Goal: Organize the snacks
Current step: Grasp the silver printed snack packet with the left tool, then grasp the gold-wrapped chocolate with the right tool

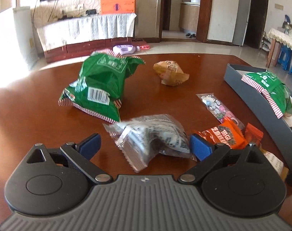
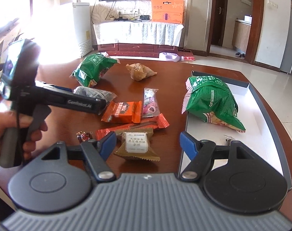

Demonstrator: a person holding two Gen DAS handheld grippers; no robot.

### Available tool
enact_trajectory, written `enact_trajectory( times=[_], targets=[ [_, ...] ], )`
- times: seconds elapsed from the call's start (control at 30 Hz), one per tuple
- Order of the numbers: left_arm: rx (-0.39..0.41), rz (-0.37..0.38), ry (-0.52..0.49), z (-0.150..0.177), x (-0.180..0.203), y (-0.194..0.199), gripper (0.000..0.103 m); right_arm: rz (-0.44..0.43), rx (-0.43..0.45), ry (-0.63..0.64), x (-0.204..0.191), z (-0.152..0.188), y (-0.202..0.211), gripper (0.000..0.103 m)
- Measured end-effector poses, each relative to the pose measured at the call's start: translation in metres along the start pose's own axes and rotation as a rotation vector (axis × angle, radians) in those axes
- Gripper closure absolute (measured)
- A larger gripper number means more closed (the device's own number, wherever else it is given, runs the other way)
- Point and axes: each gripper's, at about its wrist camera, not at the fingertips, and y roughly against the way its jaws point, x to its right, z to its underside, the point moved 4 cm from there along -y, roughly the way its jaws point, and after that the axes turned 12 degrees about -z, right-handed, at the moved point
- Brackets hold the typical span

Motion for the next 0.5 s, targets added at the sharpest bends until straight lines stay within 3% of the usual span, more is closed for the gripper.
enact_trajectory(
  times=[0.03,0.07,0.13,0.3,0.37,0.43,0.47,0.5],
  targets=[
    [-0.009,0.007,0.009,0.0,0.0,-0.002,0.013,-0.001,0.0,0.001,0.0,0.0,0.0,0.029],
    [0.007,0.012,0.013,0.0,0.0,0.0,0.037,-0.002,-0.002,0.0,0.001,0.0,0.0,0.029],
    [0.022,0.013,0.022,0.001,-0.001,0.002,0.051,-0.011,-0.006,-0.002,0.0,0.0,-0.003,0.029],
    [0.003,0.024,0.079,0.006,-0.012,0.009,0.056,-0.105,0.025,0.05,-0.021,-0.004,-0.005,0.03],
    [-0.009,0.01,0.081,0.009,-0.017,0.013,0.056,-0.163,0.028,0.108,-0.039,-0.003,-0.006,0.045],
    [-0.02,-0.014,0.074,0.013,-0.023,0.019,0.056,-0.186,-0.009,0.165,-0.055,0.001,-0.014,0.066],
    [-0.03,-0.028,0.071,0.014,-0.026,0.023,0.056,-0.184,-0.038,0.186,-0.061,0.004,-0.02,0.073],
    [-0.039,-0.04,0.066,0.016,-0.03,0.027,0.056,-0.179,-0.061,0.203,-0.066,0.006,-0.025,0.074]
  ],
)
